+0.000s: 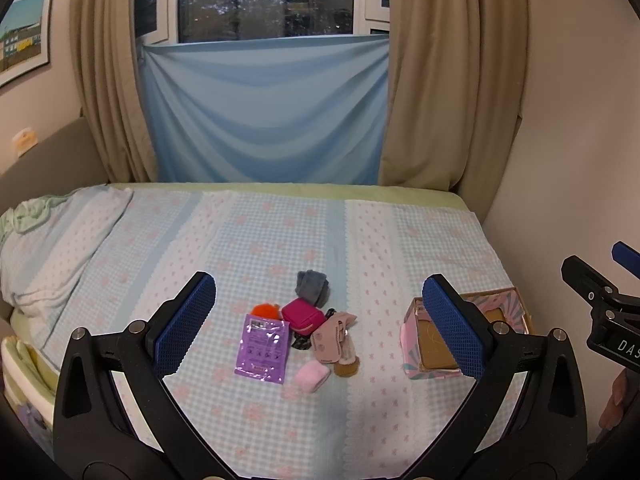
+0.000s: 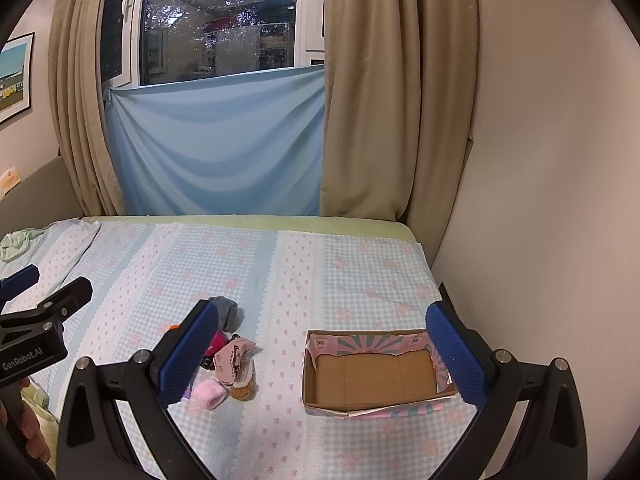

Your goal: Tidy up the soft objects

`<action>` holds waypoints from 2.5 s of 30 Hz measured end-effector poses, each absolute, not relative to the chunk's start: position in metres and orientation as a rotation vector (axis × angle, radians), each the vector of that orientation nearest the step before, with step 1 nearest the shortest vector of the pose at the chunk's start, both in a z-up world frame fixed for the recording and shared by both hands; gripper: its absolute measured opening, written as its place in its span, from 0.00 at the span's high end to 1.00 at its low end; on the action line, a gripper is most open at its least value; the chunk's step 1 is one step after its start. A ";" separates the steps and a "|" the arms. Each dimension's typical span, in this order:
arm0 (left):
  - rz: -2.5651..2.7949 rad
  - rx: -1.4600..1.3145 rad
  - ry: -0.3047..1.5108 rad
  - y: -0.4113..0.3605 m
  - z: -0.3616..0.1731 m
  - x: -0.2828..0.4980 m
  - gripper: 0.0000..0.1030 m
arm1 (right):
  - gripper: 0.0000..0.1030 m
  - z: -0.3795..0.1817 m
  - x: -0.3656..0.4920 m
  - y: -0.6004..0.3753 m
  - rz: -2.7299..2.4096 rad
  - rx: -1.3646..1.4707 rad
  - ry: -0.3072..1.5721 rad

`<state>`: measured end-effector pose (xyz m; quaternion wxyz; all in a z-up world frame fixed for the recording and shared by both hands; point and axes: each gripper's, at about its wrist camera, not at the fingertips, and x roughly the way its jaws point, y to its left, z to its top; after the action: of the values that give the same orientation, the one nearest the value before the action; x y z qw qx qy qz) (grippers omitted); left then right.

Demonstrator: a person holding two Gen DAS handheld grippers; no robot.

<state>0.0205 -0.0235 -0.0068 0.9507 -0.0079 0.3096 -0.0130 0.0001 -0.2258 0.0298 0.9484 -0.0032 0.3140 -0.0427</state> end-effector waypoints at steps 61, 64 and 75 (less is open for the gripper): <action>-0.130 -0.030 1.049 0.108 -0.346 0.162 0.00 | 0.00 -0.267 0.152 -0.086 0.168 -0.079 0.966; -0.116 -0.009 1.055 0.104 -0.382 0.174 0.00 | 0.00 -0.300 0.166 -0.082 0.202 -0.082 0.991; -0.109 0.064 1.107 0.090 -0.464 0.207 0.00 | 0.07 -0.375 0.211 -0.073 0.307 -0.126 1.027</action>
<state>0.2066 0.0897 -0.4635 0.8487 0.0304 0.5255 -0.0518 0.2107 -0.0731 -0.3749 0.8579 -0.0599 0.4889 0.1463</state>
